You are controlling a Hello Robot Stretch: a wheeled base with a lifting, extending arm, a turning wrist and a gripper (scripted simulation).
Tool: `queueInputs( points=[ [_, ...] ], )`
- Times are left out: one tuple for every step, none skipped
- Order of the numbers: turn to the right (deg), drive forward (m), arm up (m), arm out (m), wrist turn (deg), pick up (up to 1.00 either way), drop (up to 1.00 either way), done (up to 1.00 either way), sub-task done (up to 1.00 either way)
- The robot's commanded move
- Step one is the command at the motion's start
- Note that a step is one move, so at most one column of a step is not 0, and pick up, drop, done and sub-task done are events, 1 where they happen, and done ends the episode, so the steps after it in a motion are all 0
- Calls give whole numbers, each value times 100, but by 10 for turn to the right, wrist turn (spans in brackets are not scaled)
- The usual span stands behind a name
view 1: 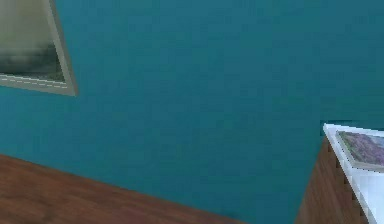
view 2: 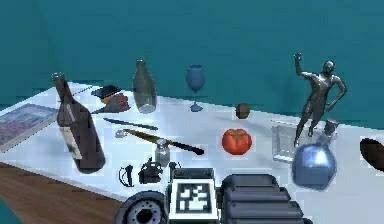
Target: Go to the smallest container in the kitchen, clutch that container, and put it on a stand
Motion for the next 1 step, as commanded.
queueInputs(
  points=[
    [0,0,0,18,0,0,0,0,0]
  ],
)
